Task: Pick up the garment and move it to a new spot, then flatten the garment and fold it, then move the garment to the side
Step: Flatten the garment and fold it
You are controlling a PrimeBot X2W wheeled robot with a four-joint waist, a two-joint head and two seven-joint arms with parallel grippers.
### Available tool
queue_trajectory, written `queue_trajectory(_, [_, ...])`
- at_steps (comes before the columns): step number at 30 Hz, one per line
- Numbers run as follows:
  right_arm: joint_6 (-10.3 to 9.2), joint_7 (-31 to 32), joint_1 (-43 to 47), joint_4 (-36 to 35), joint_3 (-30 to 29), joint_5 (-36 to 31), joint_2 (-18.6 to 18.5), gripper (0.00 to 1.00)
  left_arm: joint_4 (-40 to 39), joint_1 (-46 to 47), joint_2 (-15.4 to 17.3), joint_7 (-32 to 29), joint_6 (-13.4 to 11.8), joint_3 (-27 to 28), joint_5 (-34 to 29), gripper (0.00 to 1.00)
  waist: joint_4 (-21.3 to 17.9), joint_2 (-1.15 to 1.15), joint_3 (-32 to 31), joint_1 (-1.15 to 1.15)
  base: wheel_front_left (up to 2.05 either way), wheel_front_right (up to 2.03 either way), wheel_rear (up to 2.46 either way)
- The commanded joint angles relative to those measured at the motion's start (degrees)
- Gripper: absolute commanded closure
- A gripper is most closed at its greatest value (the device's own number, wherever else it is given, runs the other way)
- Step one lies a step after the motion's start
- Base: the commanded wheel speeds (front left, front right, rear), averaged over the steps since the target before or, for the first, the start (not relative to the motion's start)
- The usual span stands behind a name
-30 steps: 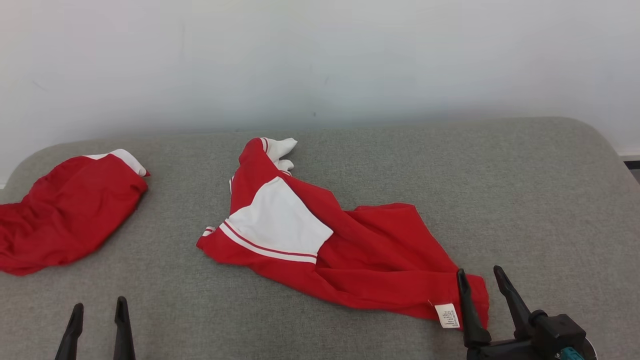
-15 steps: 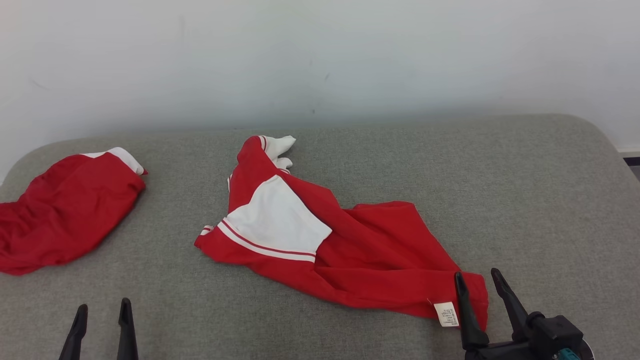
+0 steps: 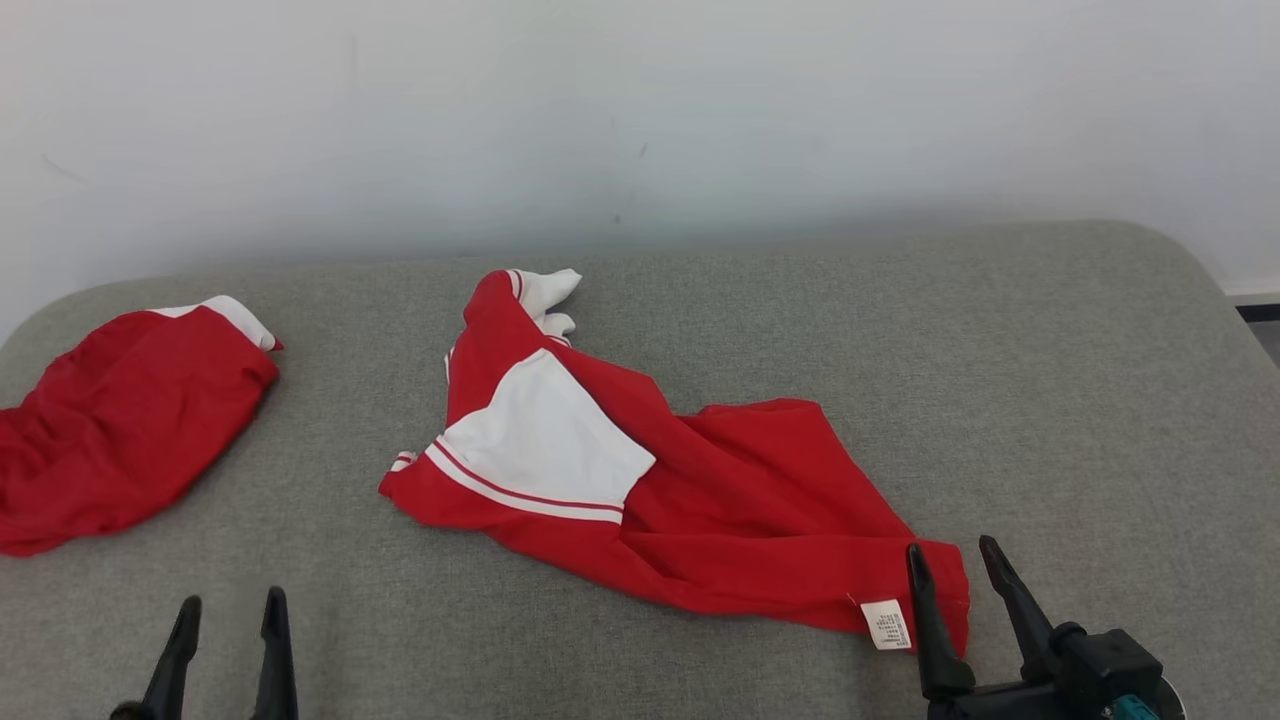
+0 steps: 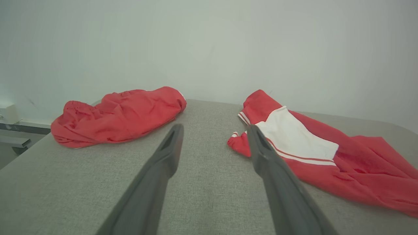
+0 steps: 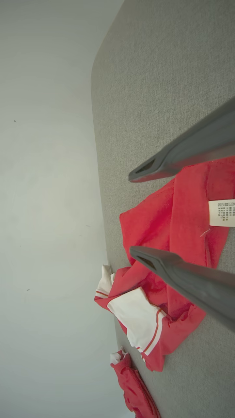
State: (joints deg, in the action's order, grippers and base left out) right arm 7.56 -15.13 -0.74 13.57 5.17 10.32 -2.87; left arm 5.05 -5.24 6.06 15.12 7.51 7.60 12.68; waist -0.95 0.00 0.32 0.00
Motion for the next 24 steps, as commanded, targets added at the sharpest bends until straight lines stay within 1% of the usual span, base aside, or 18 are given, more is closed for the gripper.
queue_trajectory(1, [-0.15,-0.02,-0.35,0.0,0.17,0.2,-0.02,0.0,0.5,1.88,0.89,0.04,-0.11,-0.66,0.2,0.0,-0.29,0.0,0.25,0.0,0.0,0.0,0.0])
queue_trajectory(5, [-0.15,-0.02,-1.22,-0.09,0.52,0.36,-0.02,0.0,2.68,6.65,2.98,0.04,-0.1,-3.32,1.06,0.0,-1.21,0.0,1.51,0.0,0.0,0.0,0.0])
queue_trajectory(8, [-0.15,-0.02,-1.8,0.03,0.78,0.58,-0.02,0.0,5.43,11.75,5.22,0.04,-0.1,-6.33,1.93,0.0,-2.22,0.0,2.86,0.0,0.0,0.0,0.0])
queue_trajectory(14, [-0.15,-0.02,-3.94,-0.43,1.26,1.32,-0.02,0.0,12.48,22.97,9.06,0.04,-0.1,-12.17,3.83,0.0,-5.69,0.0,6.69,0.0,0.0,0.0,0.0])
queue_trajectory(22, [-0.15,-0.02,-5.82,-1.24,1.39,1.87,0.0,0.0,22.33,36.12,12.7,-0.26,-0.1,-20.42,7.19,0.0,-10.1,0.0,11.41,0.0,0.0,0.0,0.0])
queue_trajectory(24, [-0.15,-0.02,-6.03,-1.34,1.43,1.89,-0.01,0.0,23.56,37.5,13.04,-0.31,-0.1,-21.29,7.79,0.0,-10.61,0.0,11.92,0.0,0.0,0.0,0.0])
